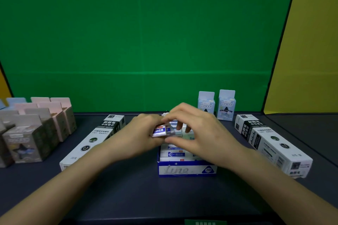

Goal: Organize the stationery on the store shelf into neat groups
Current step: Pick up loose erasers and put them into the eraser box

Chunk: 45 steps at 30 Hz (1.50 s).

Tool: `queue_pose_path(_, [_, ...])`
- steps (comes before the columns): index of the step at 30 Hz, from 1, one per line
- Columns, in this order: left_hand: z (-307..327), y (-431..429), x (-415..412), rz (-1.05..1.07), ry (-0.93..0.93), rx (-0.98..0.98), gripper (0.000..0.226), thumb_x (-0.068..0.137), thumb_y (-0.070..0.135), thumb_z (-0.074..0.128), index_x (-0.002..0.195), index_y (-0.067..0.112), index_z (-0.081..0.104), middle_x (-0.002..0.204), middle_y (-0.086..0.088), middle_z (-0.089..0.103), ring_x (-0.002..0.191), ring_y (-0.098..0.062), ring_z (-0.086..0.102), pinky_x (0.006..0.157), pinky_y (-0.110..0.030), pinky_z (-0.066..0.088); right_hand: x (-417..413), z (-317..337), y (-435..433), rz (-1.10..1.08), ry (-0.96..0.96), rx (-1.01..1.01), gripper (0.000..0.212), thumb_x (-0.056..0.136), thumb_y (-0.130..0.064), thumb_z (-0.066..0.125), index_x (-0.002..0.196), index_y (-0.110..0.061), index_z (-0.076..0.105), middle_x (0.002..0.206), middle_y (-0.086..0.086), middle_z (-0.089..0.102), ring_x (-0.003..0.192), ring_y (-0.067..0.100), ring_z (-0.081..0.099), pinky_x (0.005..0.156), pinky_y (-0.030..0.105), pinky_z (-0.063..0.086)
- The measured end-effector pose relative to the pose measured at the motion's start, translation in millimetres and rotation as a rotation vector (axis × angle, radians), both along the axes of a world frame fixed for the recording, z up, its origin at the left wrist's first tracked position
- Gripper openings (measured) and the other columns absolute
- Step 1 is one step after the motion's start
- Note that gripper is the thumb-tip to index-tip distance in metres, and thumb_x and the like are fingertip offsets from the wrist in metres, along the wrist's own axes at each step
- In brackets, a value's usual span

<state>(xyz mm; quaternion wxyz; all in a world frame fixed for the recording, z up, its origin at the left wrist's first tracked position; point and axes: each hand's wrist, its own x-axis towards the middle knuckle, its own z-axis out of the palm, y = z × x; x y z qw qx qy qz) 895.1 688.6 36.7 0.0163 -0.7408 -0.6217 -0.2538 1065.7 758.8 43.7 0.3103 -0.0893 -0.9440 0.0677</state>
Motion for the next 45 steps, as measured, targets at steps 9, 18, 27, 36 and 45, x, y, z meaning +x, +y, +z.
queue_pose_path(9, [-4, 2, 1, 0.051, 0.023, -0.010, 0.029, 0.073, 0.026, 0.066, 0.064, 0.035, 0.039, 0.060, 0.017, 0.048, 0.056, 0.003, 0.047, 0.053, -0.014, 0.034, -10, -4, 5, -0.019, -0.048, 0.158, 0.023, 0.083, -0.037, 0.063, 0.099, -0.023, 0.060, 0.097, -0.007, 0.058, 0.088, 0.011, 0.051, 0.071, 0.030, 0.047])
queue_pose_path(18, [-6, -11, -23, 0.066, 0.008, 0.018, 0.011, 0.081, 0.029, 0.065, 0.086, 0.023, 0.058, 0.069, 0.013, 0.056, 0.062, -0.003, 0.048, 0.054, -0.016, 0.033, 1, 1, 10, -0.033, 0.031, -0.103, 0.017, 0.088, -0.033, 0.057, 0.104, -0.025, 0.058, 0.088, -0.017, 0.055, 0.087, 0.005, 0.053, 0.075, 0.019, 0.044])
queue_pose_path(27, [-6, -28, -52, 0.185, -0.008, 0.062, 0.015, 0.080, 0.033, 0.065, 0.090, 0.026, 0.057, 0.077, 0.016, 0.059, 0.071, -0.002, 0.054, 0.061, -0.017, 0.040, 4, -12, 31, -0.189, -0.167, -0.347, 0.019, 0.087, -0.033, 0.059, 0.098, -0.018, 0.060, 0.083, -0.010, 0.059, 0.074, -0.002, 0.054, 0.066, 0.009, 0.042])
queue_pose_path(36, [-9, -25, -49, 0.161, -0.015, 0.102, 0.020, 0.080, 0.035, 0.065, 0.092, 0.020, 0.060, 0.078, 0.011, 0.061, 0.078, -0.006, 0.054, 0.062, -0.016, 0.039, -14, -13, 29, -0.304, -0.361, 0.019, 0.036, 0.090, -0.046, 0.048, 0.110, -0.018, 0.060, 0.109, -0.003, 0.055, 0.105, 0.015, 0.047, 0.089, 0.031, 0.041])
queue_pose_path(45, [-8, -26, -42, 0.165, -0.021, 0.094, 0.016, 0.081, 0.030, 0.064, 0.093, 0.021, 0.060, 0.083, 0.008, 0.064, 0.073, -0.007, 0.056, 0.065, -0.022, 0.041, -17, -8, 26, -0.239, -0.440, 0.310, 0.036, 0.089, -0.042, 0.052, 0.116, -0.019, 0.053, 0.117, -0.001, 0.060, 0.109, 0.019, 0.049, 0.089, 0.030, 0.036])
